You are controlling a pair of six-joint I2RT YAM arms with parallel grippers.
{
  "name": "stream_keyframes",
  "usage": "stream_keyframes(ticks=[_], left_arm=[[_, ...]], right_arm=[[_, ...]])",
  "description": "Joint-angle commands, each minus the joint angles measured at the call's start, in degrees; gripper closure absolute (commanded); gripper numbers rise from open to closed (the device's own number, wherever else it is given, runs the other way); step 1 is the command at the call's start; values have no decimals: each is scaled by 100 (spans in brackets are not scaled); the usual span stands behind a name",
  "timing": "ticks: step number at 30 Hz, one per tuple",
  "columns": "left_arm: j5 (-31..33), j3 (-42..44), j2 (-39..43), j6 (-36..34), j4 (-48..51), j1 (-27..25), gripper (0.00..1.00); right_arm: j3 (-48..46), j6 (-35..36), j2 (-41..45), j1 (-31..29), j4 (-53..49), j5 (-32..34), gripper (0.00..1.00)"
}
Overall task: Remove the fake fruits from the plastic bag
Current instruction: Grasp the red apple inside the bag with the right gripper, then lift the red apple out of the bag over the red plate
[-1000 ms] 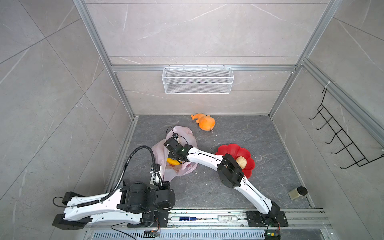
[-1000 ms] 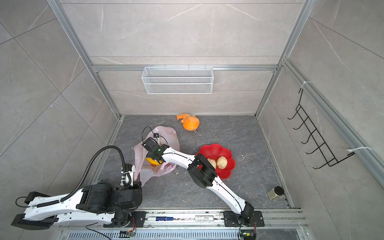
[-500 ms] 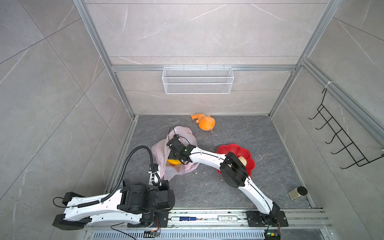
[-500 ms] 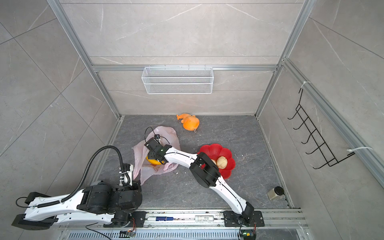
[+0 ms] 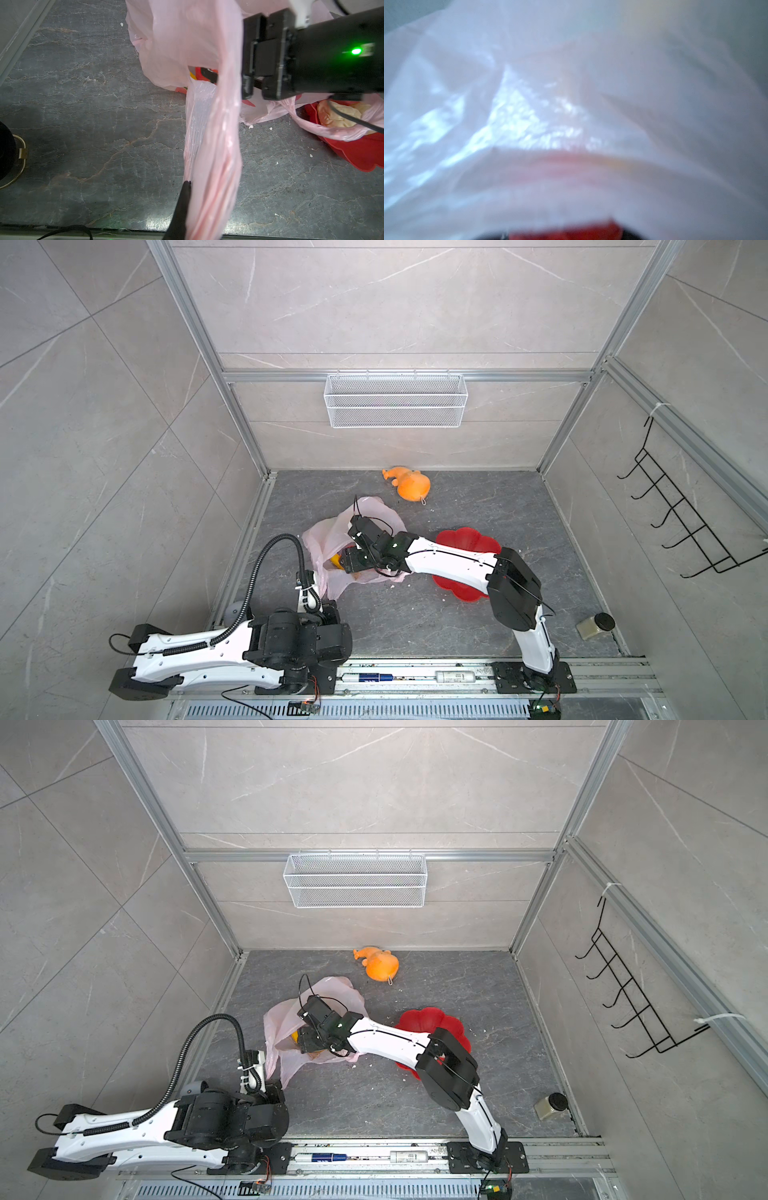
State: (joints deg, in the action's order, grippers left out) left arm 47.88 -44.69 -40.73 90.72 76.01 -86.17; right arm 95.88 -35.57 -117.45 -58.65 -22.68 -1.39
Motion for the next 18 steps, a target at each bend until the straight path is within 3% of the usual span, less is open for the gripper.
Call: stream_keyframes(ticks=[1,11,18], left_arm=[[167,45,69,306,159,-6,100],[331,49,208,289,160,-9,100],[468,-5,133,303,156,-3,100]], right_arm=[[-311,235,511,0,-324,-192,50],[-807,990,1924,11,-1576,-515,50],[-995,1245,2998,196,-2475,-182,50]])
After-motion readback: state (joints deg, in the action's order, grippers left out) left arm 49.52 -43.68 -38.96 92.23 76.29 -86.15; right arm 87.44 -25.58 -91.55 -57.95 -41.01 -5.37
